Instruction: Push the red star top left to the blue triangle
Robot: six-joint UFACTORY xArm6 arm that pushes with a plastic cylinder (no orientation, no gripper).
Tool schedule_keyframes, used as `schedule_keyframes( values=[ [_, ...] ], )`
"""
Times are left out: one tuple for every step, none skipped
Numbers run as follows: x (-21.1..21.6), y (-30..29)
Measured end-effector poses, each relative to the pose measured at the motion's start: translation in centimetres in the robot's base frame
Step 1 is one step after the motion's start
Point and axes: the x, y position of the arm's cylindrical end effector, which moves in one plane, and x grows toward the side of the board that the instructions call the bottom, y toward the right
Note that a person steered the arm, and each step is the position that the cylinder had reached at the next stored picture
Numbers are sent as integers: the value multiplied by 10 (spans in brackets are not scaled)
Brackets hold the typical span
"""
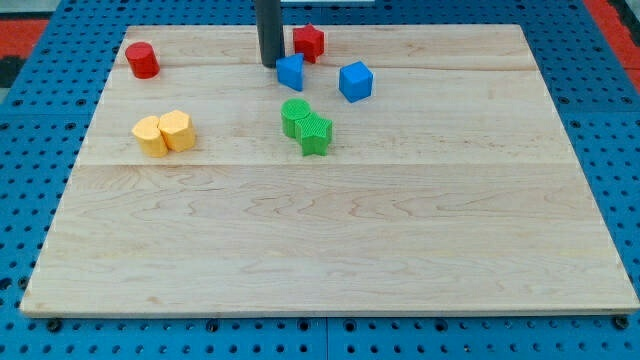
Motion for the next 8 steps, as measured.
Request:
schedule_keyframes(
  values=[
    [14,33],
    [14,57],
    [-24,26],
    [-36,82],
    [-68,110],
    [-96,71],
    [-62,-38],
    [-40,-53]
  ],
)
